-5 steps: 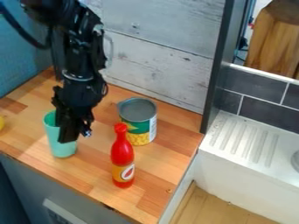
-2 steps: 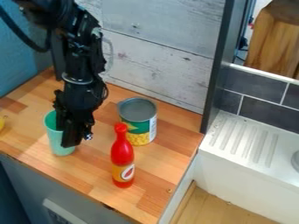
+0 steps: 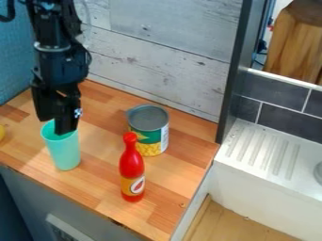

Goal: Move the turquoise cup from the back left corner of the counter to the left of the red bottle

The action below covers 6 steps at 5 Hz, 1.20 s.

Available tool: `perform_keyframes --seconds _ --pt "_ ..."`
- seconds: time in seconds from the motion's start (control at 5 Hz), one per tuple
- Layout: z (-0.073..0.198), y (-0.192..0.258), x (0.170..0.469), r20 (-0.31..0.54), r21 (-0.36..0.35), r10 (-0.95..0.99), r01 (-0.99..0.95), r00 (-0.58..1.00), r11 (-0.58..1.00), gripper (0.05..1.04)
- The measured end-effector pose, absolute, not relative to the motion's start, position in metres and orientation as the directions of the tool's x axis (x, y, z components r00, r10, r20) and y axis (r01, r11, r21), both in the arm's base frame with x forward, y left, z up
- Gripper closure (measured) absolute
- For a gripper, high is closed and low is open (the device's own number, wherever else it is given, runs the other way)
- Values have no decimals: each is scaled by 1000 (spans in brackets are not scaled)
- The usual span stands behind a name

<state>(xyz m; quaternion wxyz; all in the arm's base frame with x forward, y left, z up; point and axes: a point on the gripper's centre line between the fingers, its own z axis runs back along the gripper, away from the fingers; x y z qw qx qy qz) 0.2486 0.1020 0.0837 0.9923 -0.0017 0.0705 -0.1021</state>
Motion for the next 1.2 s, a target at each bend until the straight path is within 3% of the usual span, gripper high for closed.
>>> perform_keyframes --seconds 0.2,0.4,0.6,1.0,1.2 --pt "96 114 248 -124 -22 -177 176 976 984 73" --pt "113 134 253 -90 4 -122 123 988 992 77" --pt "111 158 260 -83 46 -28 32 996 998 81" --pt "89 223 253 -150 83 164 -153 975 985 83" --pt "87 229 250 -168 116 153 -134 974 984 83"
